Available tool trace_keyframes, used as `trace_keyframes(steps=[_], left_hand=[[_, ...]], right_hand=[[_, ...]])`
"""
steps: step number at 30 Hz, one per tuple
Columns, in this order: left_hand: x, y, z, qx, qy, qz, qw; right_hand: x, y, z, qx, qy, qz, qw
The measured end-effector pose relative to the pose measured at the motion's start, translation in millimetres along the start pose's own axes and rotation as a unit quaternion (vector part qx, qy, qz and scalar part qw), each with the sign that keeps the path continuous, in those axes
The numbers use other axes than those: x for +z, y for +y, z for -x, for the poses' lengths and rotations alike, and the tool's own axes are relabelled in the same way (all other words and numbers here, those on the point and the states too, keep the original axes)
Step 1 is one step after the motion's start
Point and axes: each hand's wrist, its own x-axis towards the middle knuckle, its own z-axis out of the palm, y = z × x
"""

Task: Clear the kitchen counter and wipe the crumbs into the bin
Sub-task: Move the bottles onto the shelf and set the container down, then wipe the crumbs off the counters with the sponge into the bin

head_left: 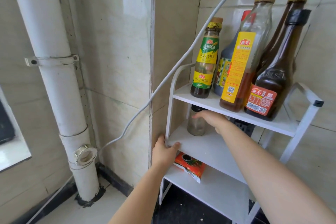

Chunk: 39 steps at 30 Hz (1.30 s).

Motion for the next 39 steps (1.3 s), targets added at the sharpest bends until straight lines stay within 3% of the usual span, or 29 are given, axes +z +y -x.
trace_keyframes(steps=[5, 10, 13, 20, 27, 31, 39], left_hand=[[4, 0, 3, 0.011, 0.021, -0.024, 0.999], [3, 4, 10, 0.019, 0.042, -0.089, 0.995], [-7, 0, 21, 0.052, 0.052, -0.118, 0.99], [-92, -29, 67, 0.076, 0.143, -0.169, 0.972], [-238, -78, 115, 0.006, 0.254, -0.282, 0.925], [-317, -118, 131, -0.039, 0.258, -0.364, 0.894], [-444, -144, 113, 0.027, 0.323, -0.449, 0.833]], right_hand=[[1, 4, 9, -0.014, 0.022, 0.019, 0.999], [5, 16, 40, -0.125, 0.129, 0.068, 0.981], [13, 27, 69, -0.177, 0.153, 0.08, 0.969], [79, 27, 123, -0.301, 0.02, 0.106, 0.948], [216, 8, 179, -0.312, -0.131, 0.158, 0.927], [299, -1, 204, -0.318, -0.207, 0.214, 0.9], [431, -41, 225, -0.38, -0.25, 0.336, 0.825]])
